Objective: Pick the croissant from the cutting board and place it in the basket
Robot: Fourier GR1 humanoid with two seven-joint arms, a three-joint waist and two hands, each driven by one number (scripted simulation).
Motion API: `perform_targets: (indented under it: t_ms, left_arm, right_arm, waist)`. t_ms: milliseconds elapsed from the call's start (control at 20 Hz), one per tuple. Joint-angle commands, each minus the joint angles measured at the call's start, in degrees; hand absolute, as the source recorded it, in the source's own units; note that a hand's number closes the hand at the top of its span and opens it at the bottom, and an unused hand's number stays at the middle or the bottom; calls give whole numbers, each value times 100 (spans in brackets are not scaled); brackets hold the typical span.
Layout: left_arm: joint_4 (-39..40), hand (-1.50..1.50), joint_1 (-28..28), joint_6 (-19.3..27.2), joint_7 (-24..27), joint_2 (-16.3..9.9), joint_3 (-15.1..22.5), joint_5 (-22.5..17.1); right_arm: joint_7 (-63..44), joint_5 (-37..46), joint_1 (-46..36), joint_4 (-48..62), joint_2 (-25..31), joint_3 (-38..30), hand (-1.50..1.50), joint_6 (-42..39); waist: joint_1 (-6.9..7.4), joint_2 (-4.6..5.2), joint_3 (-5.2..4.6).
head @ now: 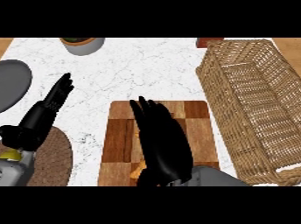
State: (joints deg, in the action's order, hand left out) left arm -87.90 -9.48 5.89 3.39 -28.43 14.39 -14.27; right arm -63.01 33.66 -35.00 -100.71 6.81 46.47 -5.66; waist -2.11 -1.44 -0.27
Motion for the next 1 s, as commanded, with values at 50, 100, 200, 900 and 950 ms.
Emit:
perform_targets:
  t_ms: [50, 100, 200, 900, 950]
  left_arm:
    - [76, 0, -101, -80, 79, -14, -134, 0]
    - [188, 0, -67, -119, 86, -3, -130, -6]
    - [-212, 0, -198, 48, -328, 66, 14, 112]
    - [-175, 0, -272, -163, -318, 285, -102, 302]
    - [-89, 0, 74, -389, -7, 204, -193, 177]
  right_arm:
    - [-1835, -611, -163, -1238, -164, -335, -150, -1352]
    - [-2049, -463, 8, -1515, -127, -100, -150, -1315]
    - [-1959, -465, 129, -1563, 95, -275, -150, -1298]
    - [-973, 754, 1338, -1517, -58, -1, -150, -513]
    - [-1059, 1009, 1327, -1240, -350, 266, -150, -440]
  waist:
    - [27, 61, 14]
    - [-8, 55, 13]
    - [76, 77, 24]
    - [193, 130, 28]
    - [224, 129, 25]
